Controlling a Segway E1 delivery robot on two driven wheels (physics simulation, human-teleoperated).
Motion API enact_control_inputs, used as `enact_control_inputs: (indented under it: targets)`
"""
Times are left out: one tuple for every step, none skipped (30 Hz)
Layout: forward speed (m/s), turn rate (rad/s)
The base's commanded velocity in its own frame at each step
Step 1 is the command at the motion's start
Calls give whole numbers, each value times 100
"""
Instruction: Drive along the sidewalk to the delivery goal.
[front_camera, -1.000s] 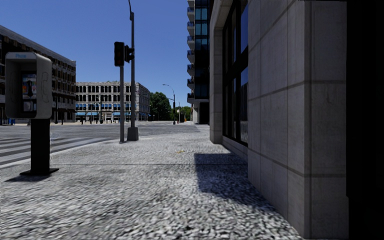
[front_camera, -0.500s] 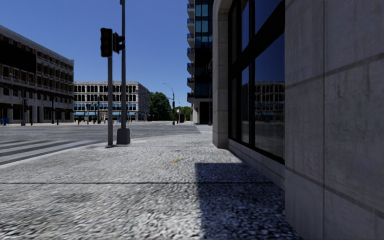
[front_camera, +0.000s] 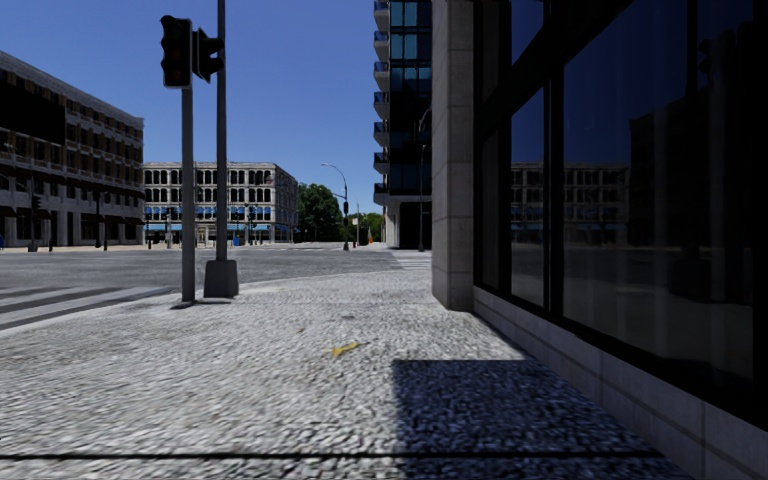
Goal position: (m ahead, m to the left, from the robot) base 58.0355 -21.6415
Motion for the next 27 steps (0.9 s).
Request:
enact_control_inputs:
  targets:
    - [200,0]
    - [200,0]
    - [200,0]
    - [200,0]
    - [200,0]
    - [200,0]
    - [200,0]
    - [200,0]
    - [200,0]
    - [200,0]
    - [200,0]
    - [200,0]
    - [200,0]
    - [200,0]
    - [200,0]
    - [200,0]
    - [200,0]
    - [200,0]
    - [200,0]
    - [200,0]
    - [200,0]
    - [200,0]
    - [200,0]
    - [200,0]
    - [200,0]
    - [200,0]
    - [200,0]
